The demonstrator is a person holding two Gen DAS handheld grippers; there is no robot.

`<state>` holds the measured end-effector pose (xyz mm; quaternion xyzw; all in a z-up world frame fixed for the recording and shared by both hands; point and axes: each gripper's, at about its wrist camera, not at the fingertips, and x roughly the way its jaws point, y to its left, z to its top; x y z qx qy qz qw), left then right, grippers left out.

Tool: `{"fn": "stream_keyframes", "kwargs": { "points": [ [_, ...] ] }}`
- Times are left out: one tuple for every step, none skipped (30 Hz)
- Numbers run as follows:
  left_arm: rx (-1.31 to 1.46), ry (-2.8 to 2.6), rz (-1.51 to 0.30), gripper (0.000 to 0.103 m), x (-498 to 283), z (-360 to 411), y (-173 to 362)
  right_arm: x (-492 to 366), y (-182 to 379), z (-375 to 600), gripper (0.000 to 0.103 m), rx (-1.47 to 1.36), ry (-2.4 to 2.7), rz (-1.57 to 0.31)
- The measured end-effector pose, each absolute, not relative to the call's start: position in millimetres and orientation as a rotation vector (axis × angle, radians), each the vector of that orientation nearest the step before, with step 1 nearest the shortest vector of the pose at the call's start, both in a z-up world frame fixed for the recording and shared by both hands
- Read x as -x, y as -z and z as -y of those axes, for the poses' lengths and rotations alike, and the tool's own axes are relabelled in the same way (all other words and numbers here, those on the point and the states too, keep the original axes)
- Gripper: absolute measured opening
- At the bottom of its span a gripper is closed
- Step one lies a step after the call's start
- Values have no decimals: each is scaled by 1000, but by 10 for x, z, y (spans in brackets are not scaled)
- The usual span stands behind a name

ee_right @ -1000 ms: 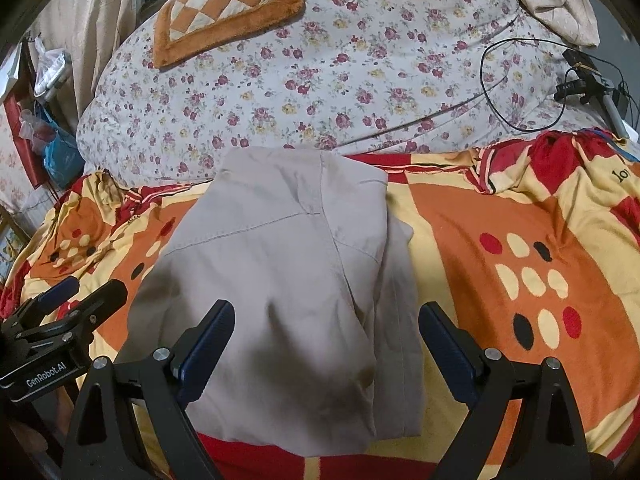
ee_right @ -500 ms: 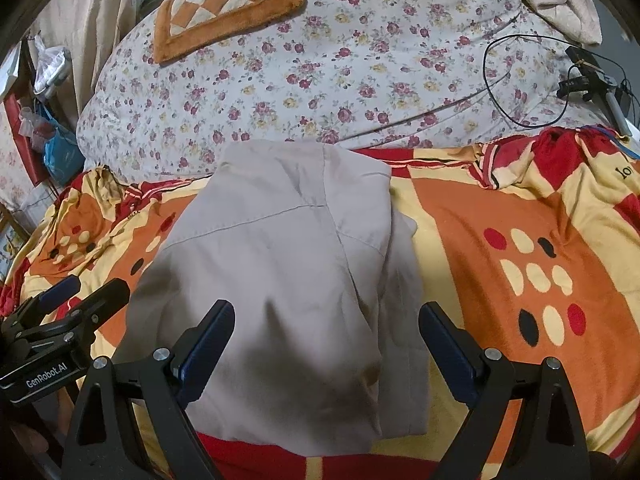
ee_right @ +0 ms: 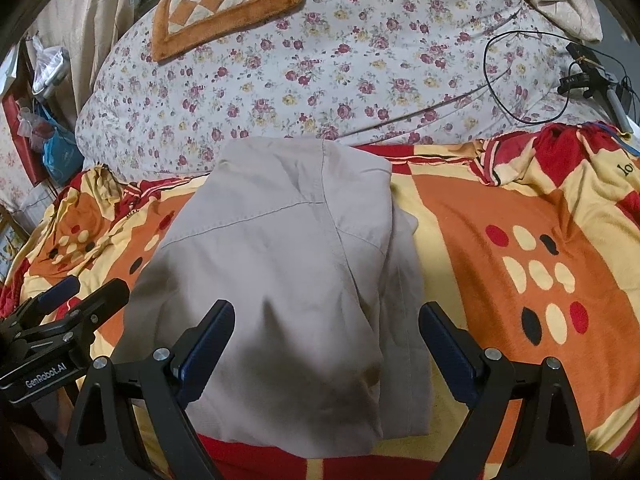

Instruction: Fold large clothes

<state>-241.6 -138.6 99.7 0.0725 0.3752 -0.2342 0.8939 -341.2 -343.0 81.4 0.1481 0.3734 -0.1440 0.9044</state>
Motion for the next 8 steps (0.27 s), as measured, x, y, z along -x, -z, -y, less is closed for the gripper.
{"fn": "stream_keyframes", "kwargs": {
  "points": [
    [-152,486,-779,103,2412,1392,-998,3412,-810,3431,94,-307,297,-772],
    [-151,488,-781,103,2410,1389,-992,3412,-812,3432,94,-307,297,-772],
    [-150,491,-783,103,2410,1387,-986,3412,-807,3429,94,-308,297,-773],
    [-150,492,-783,103,2402,1389,-988,3410,-798,3427,94,-308,298,-775],
    [-150,490,-782,103,2402,1385,-984,3411,-790,3426,94,-309,298,-776],
    [-150,489,-782,103,2399,1383,-980,3412,-782,3425,94,-309,297,-777],
    [-148,491,-787,103,2386,1384,-977,3412,-777,3423,94,-308,298,-778],
    [-146,495,-794,103,2374,1380,-969,3413,-774,3424,94,-307,297,-779]
  ]
}}
